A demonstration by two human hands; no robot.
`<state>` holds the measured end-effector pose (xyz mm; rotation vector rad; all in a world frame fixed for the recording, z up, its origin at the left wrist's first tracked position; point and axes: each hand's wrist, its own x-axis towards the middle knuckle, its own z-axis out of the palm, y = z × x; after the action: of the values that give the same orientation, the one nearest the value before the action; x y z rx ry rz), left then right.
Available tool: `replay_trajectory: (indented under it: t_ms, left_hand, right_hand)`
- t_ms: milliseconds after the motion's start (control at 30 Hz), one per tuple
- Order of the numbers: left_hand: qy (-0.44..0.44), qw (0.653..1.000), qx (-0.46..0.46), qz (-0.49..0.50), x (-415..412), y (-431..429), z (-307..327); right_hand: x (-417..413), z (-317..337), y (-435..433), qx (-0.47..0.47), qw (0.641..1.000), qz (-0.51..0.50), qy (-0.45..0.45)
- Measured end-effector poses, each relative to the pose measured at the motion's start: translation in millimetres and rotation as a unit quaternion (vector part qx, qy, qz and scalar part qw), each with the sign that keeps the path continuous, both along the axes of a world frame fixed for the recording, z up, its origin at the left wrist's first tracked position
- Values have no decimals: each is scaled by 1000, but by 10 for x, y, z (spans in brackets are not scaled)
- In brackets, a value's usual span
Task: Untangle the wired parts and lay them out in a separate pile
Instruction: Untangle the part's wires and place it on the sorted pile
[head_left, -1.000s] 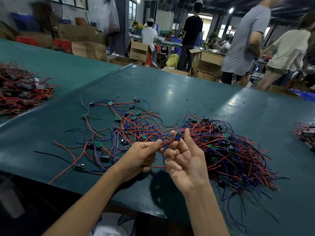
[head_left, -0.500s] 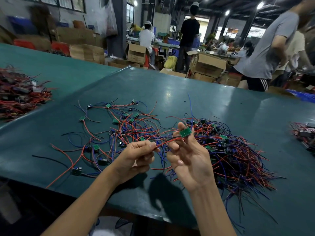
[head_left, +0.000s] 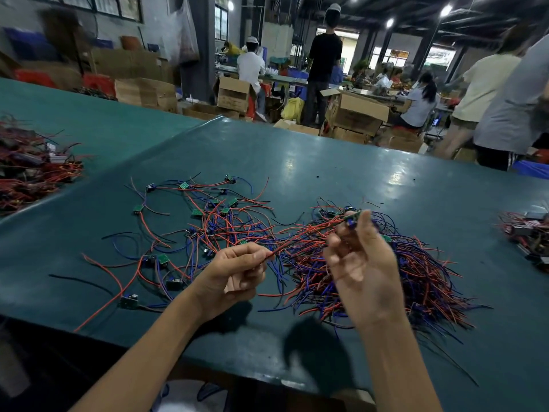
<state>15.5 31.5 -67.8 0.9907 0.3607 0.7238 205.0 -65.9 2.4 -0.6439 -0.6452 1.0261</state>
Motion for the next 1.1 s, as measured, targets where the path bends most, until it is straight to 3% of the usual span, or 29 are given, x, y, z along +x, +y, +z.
replay_trajectory:
  t_ms: [100, 233, 367, 467, 600, 733, 800, 900, 1000, 1100]
  left_hand:
    - [10, 1000, 19, 2, -5, 3, 1]
    - [13, 1000, 17, 1, -9, 25, -11]
    - [-5, 1000, 3, -8, -21, 22, -38]
    - [-21, 1000, -9, 20, -46, 34, -11]
    - [-4, 986, -39, 162, -45, 121, 69]
    - [112, 954, 91, 262, -60, 274, 123]
    - [224, 895, 242, 302, -53, 403, 168]
    - [427, 723, 477, 261, -13, 636, 213]
    - [566, 616, 535, 121, 55, 799, 220]
    - [622, 568, 535, 62, 121, 869, 295]
  right_hand:
    - [300, 149, -6, -5, 995, -89, -32]
    - [737, 198, 127, -118, 957, -251, -85]
    - [1106, 74, 209, -253, 923, -256, -136]
    - [1254, 40, 218, -323, 864, -291, -253]
    - [1301, 109, 213, -400, 777, -301, -383]
    - [1283, 191, 235, -442, 710, -299, -459]
    - [1265, 238, 237, -457, 682, -296, -488]
    - [1186, 289, 224, -432, 669, -325, -509]
    - [879, 213, 185, -292, 673, -432, -524]
    - [284, -24, 71, -48, 664, -442, -601]
